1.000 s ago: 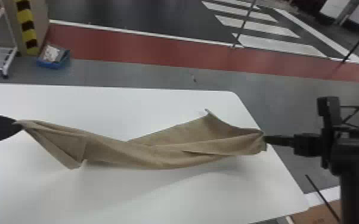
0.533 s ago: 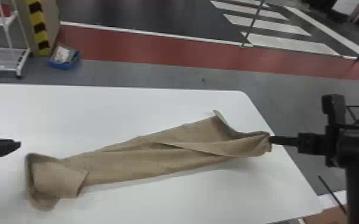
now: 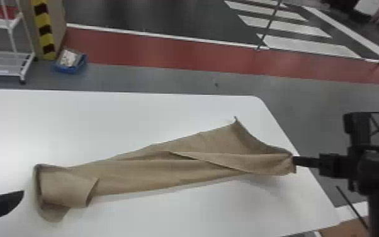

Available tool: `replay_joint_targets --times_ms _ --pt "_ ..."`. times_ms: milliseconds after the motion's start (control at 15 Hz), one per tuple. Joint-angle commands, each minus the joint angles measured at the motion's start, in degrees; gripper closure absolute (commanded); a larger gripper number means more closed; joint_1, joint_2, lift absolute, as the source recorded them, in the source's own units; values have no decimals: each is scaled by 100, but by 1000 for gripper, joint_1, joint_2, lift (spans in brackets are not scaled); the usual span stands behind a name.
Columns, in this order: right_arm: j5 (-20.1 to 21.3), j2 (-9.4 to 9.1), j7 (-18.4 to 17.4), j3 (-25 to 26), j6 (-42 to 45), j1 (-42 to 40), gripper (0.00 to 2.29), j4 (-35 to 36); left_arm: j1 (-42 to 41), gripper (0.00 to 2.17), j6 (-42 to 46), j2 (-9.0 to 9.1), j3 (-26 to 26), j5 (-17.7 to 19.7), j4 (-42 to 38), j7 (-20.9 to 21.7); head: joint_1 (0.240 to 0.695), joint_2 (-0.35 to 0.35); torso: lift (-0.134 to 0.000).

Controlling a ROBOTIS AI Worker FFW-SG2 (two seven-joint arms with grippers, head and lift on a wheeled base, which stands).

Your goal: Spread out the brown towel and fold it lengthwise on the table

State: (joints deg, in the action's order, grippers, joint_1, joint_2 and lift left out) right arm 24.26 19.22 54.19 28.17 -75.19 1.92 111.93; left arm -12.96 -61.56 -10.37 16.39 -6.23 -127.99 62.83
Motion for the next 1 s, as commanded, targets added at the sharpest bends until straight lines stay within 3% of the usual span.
replay_joint_targets --times_ms 0,200,333,733,933 --pt "123 21 -32 224 105 -288 -2 251 -58 80 95 26 -364 -19 -104 -307 695 -350 -124" --pt "430 65 -146 496 562 -666 53 400 4 83 464 -97 -856 -71 72 -492 695 -350 -124" --pt "430 -59 -155 716 580 -701 53 576 127 211 464 -132 -1234 -124 151 -588 695 -350 -124" --pt "448 -436 -155 1076 562 -956 56 1059 30 599 253 -141 -2359 -739 301 -2284 695 -350 -124" --pt "492 -577 -164 1067 597 -983 56 1024 -154 599 60 -88 -2526 -748 160 -2513 695 -350 -124"
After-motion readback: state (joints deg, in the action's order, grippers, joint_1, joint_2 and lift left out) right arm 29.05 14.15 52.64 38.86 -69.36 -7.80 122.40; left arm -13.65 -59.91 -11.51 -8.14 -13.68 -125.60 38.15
